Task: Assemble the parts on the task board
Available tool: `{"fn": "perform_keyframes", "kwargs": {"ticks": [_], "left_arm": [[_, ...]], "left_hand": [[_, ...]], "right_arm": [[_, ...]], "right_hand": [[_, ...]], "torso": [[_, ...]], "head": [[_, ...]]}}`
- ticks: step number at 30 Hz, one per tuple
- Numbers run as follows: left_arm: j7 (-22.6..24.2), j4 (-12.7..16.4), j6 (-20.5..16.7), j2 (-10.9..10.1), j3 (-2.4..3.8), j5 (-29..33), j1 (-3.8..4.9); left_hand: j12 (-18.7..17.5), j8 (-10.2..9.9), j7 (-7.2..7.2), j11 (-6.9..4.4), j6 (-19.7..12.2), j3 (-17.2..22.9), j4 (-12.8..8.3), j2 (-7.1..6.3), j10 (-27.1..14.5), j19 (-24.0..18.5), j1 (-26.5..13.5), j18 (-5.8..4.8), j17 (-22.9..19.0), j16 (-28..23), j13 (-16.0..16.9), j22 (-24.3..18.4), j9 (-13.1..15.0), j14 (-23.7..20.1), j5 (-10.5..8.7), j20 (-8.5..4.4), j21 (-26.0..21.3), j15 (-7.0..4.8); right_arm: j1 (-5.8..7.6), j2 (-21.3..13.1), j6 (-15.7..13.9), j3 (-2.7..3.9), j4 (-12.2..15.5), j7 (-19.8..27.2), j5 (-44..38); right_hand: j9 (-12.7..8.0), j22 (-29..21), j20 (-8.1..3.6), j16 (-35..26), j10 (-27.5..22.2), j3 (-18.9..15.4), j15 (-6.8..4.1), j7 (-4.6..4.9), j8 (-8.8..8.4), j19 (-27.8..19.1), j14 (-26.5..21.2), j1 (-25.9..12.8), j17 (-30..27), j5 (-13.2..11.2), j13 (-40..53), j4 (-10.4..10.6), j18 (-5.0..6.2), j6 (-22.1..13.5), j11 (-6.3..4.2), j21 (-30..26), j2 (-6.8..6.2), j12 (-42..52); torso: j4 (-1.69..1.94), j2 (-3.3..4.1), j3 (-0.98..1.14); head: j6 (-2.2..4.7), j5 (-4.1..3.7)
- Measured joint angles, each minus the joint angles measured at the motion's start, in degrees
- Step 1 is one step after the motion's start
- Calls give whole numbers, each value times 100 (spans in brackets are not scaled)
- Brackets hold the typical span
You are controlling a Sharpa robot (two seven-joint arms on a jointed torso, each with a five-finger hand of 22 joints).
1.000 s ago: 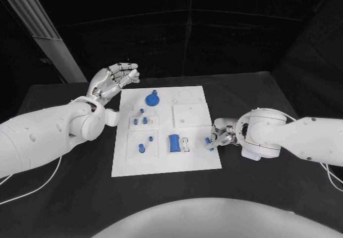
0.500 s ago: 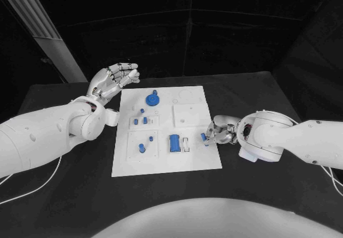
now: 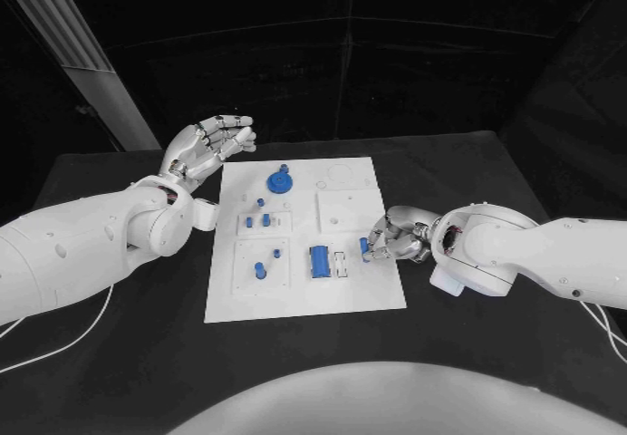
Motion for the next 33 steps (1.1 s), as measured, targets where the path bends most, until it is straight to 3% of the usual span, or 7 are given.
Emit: {"fn": "perform_keyframes", "kwargs": {"ticks": [14, 33], "left_arm": [[0, -2, 9, 3, 0, 0, 0], [0, -15, 29, 32, 0, 0, -1]], "left_hand": [[0, 0, 0, 0, 0, 0, 0, 0, 0, 0, 0, 0, 0, 0, 0, 1, 1, 0, 0, 0, 0, 0], [37, 0, 0, 0, 0, 0, 0, 0, 0, 0, 0, 0, -11, 24, 1, 1, 2, 0, 0, 0, 0, 0]], "right_arm": [[0, 57, 39, 1, -14, 267, 834], [1, 366, 505, 1, -305, 156, 1687]], "right_hand": [[2, 0, 0, 0, 0, -73, 0, -43, 4, 0, 0, -148, 0, 133, 1, 87, 0, 81, 0, 0, -42, 0], [-6, 0, 21, 0, 0, -207, 0, -54, 5, 21, 0, -294, 0, 119, 1, 220, 0, 92, 0, 0, -38, 1]], "torso": [[0, -2, -1], [0, -5, -3]], "head": [[0, 21], [0, 30]]}}
